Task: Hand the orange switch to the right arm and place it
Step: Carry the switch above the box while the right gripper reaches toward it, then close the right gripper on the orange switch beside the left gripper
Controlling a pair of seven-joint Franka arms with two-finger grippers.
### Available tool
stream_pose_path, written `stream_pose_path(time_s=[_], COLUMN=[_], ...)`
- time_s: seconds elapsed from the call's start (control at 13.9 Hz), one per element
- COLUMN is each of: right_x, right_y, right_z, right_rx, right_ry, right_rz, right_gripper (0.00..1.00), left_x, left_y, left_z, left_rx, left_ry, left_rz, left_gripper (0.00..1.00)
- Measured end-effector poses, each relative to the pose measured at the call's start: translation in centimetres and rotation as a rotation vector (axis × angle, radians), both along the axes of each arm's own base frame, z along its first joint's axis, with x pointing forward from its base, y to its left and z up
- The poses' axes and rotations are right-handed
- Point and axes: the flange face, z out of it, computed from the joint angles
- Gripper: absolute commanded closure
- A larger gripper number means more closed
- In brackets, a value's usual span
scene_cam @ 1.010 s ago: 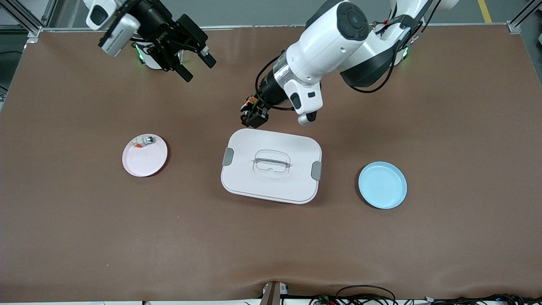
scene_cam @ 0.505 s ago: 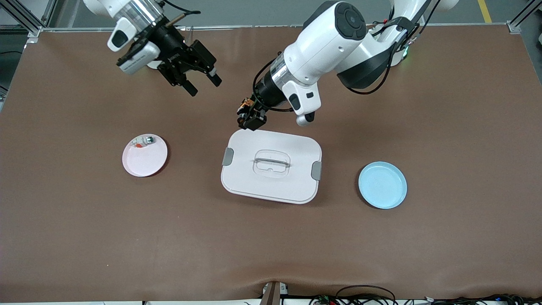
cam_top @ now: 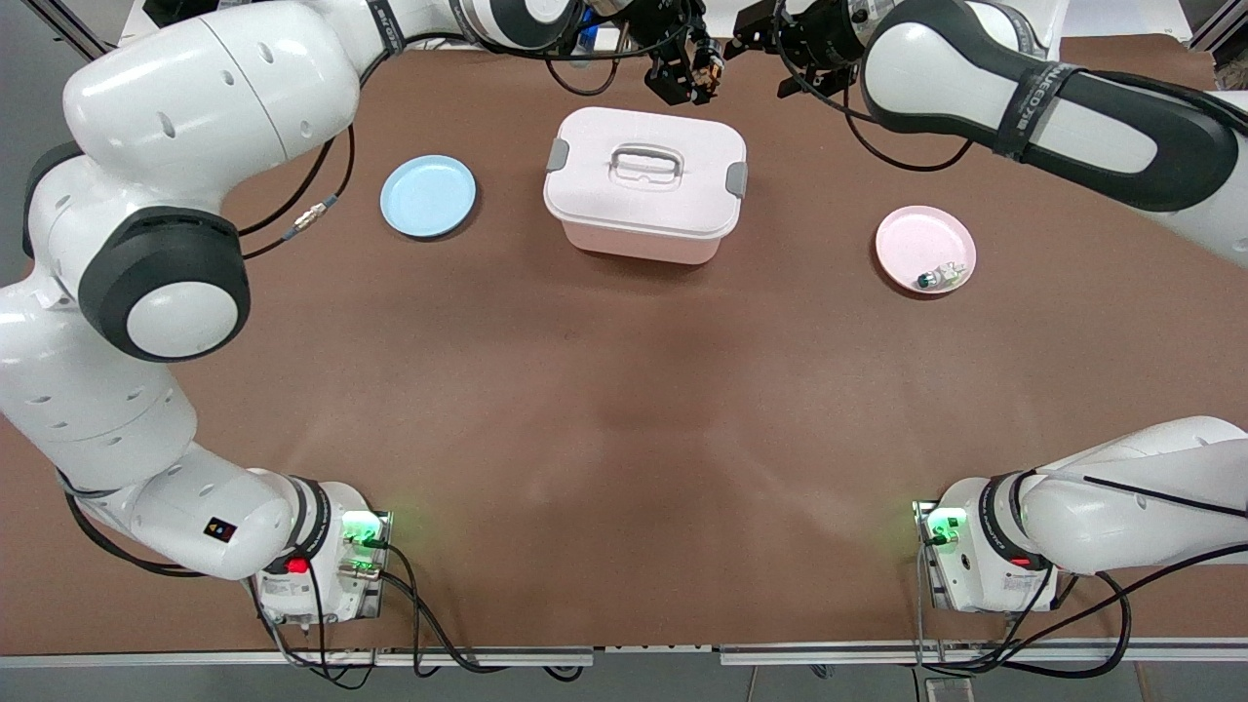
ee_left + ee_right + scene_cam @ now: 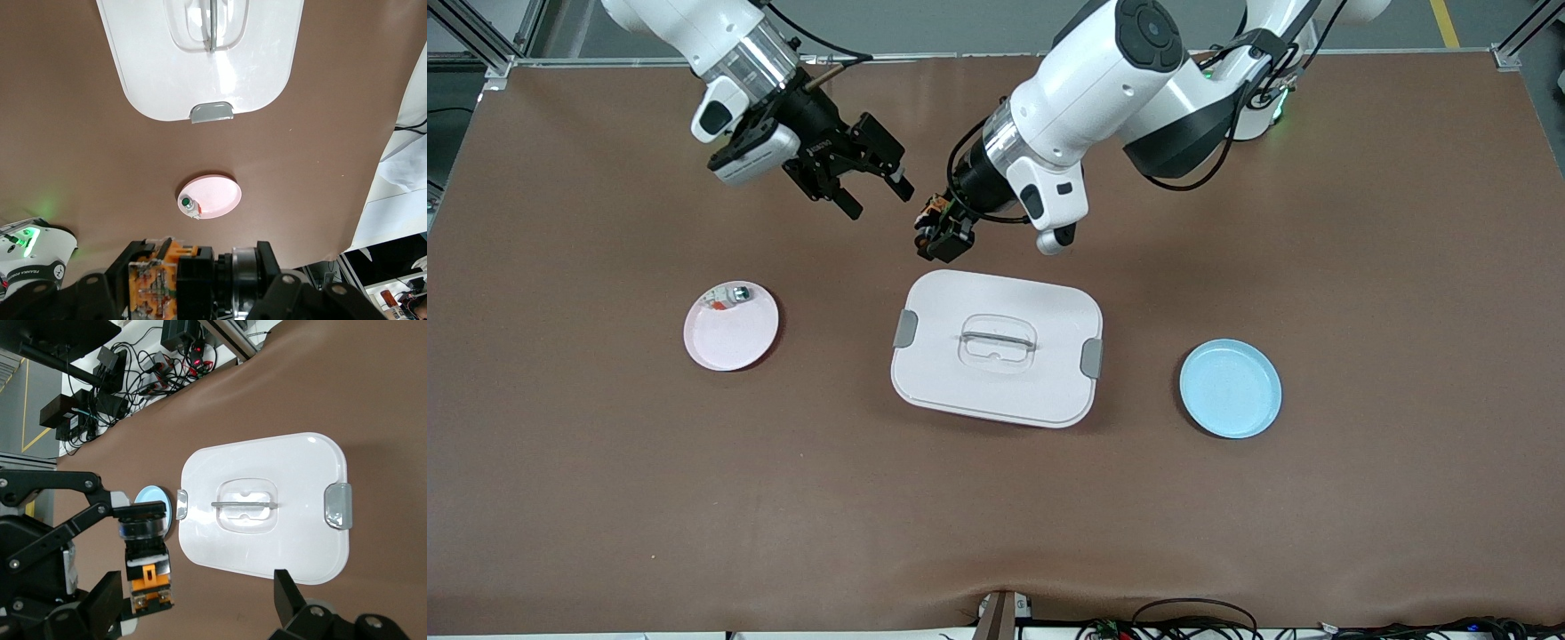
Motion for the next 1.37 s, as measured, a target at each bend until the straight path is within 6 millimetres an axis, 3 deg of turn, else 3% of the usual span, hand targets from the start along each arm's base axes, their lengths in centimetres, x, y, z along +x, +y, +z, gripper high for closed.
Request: stream_pose_path(time_s=[0.5,0.94,1.15,1.37], right_x=[0.7,1.1,1.0,1.0], right_y=[1.4,3.0,3.2,3.3], right_z=[-0.3,-2.4,-2.2,-1.9], right_rx=[0.063,0.060,0.062,0.065], right_ry=[-0.022,-0.020,-0.023,-0.027], right_rz=[0.021,0.026,0.030,0.032], right_gripper=[0.00,0.00,0.24,0.25], left_x=[0.0,0.0,0.0,-0.1], left_y=[0.0,0.0,0.0,0.0], left_z=[0.0,-0.2,-0.3,-0.6], left_rx=[0.000,0.002,0.004,0.009], left_ry=[0.000,0.002,0.005,0.009], left_rz=[0.000,-0.001,-0.001,-0.002], left_gripper=[0.65,0.65,0.65,0.65])
